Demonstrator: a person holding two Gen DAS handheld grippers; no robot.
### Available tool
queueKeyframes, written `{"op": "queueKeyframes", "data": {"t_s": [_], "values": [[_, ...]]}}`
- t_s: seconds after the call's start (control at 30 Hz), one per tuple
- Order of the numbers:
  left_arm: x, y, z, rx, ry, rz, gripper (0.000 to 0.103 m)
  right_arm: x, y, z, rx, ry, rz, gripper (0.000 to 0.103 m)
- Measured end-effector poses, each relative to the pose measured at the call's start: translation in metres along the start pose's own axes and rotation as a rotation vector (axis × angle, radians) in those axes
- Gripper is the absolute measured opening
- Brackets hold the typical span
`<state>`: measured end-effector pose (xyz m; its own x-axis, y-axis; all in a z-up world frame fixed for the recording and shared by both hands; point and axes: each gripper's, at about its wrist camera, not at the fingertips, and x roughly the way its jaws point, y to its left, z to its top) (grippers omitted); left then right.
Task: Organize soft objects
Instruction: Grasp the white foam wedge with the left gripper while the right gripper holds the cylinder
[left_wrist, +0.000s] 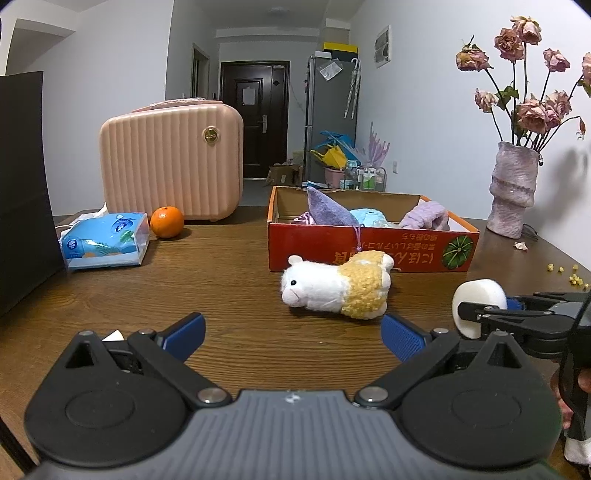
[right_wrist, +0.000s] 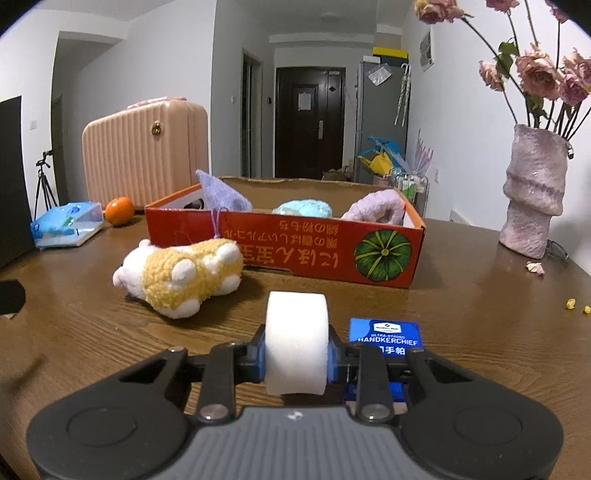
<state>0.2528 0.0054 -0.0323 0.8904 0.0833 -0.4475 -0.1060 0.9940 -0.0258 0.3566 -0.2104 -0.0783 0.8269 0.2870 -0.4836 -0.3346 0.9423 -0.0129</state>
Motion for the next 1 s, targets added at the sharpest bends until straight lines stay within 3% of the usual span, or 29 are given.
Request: {"op": "queueKeyframes", "data": {"t_s": [0.5, 1.0], "values": [[-0.006, 0.014, 0.001, -0.03, -0.016, 0.067, 0.103, -0.012, 0.001, -0.003, -0.006, -0.041, -0.028, 0.028], [-0.007, 0.036, -0.003, -0.067, -0.002, 0.282, 0.103, -0.012, 0.002, -0.003, -0.007, -0.045, -0.031, 0.028]]}}
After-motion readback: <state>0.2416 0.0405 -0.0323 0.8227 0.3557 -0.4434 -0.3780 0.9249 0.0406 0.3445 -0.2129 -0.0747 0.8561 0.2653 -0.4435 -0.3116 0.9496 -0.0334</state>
